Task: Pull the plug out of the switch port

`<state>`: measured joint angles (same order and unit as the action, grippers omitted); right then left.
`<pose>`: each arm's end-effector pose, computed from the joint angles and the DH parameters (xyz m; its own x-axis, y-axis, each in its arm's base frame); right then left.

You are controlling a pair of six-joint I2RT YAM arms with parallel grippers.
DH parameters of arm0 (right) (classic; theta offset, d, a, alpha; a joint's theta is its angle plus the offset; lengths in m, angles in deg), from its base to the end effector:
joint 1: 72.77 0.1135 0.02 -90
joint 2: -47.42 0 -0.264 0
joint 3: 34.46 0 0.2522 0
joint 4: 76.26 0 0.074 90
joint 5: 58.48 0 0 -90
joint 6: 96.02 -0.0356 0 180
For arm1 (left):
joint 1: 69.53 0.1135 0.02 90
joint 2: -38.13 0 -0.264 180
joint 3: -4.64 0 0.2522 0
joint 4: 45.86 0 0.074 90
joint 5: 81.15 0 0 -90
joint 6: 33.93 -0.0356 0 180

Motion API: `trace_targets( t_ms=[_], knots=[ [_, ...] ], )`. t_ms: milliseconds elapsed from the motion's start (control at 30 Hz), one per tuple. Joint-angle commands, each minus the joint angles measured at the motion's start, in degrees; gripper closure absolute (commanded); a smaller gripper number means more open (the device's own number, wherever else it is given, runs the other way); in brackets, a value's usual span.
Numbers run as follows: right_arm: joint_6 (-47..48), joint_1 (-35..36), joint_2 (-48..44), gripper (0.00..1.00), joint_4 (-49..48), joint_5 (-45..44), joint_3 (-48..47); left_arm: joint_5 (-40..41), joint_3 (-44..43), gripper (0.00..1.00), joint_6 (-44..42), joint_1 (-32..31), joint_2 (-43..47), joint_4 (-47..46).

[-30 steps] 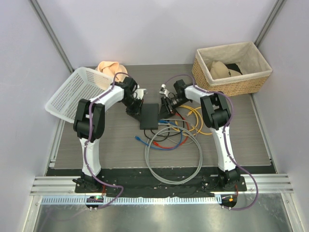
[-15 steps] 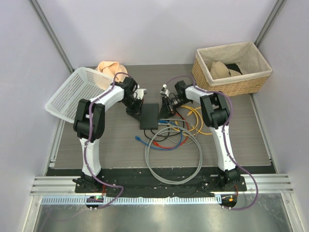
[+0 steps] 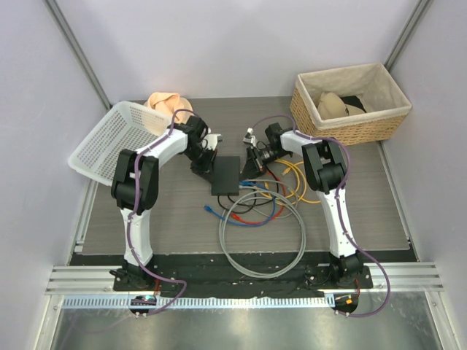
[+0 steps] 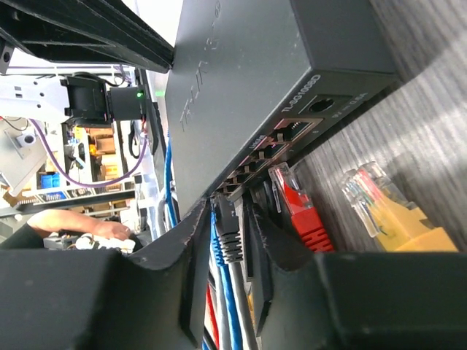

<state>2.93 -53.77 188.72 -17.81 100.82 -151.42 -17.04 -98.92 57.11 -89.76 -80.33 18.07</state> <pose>0.4304 0.1834 0.0887 -0.8914 -0.3651 -0.2684 -0.3693 0.2421 0.8972 0.3794 -0.1564 0.1767 -0.9275 0.3244 -0.1859 0.3737 0.8209 -0.4318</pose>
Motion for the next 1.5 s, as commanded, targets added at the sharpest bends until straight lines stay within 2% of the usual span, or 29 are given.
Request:
trace_targets(
  t_ms=[0, 167, 267, 667, 900, 1067, 1400, 1467],
  knots=[
    [2.2, -0.3, 1.6, 0.74, 0.0, -2.3, -0.5, 1.4, 0.2, 1.00, -0.9, -1.2, -2.5, 1.3],
    [1.1, -0.3, 1.7, 0.92, -0.4, -4.0, -0.8, 1.4, 0.2, 1.00, -0.9, -1.3, -2.6, 1.2],
    [0.5, -0.4, 2.0, 0.99, -0.7, -5.1, -1.0, 1.5, 0.2, 1.00, -0.9, -1.2, -2.7, 1.2],
    [0.0, -1.9, 4.6, 0.99, -2.1, -2.7, -2.7, 1.7, 0.4, 1.00, -0.9, -2.4, -3.0, 1.4],
    [0.0, -3.1, 2.5, 0.99, -2.9, -3.5, 1.9, 1.6, 0.8, 1.00, -0.9, -2.6, -3.0, 1.2],
    [-0.5, -3.8, 2.8, 0.99, -3.1, -3.6, -1.8, 1.4, -0.5, 1.00, -0.9, -2.7, -3.5, 1.2],
    [0.0, -4.7, -0.4, 0.99, -3.8, -3.3, 3.4, 1.0, -1.1, 1.00, -0.9, -2.7, -3.9, 1.3],
    [0.6, -4.9, -0.1, 0.99, -2.4, -4.9, 0.7, 1.1, -1.3, 1.00, -0.9, -2.7, -4.0, 1.4]
  ],
)
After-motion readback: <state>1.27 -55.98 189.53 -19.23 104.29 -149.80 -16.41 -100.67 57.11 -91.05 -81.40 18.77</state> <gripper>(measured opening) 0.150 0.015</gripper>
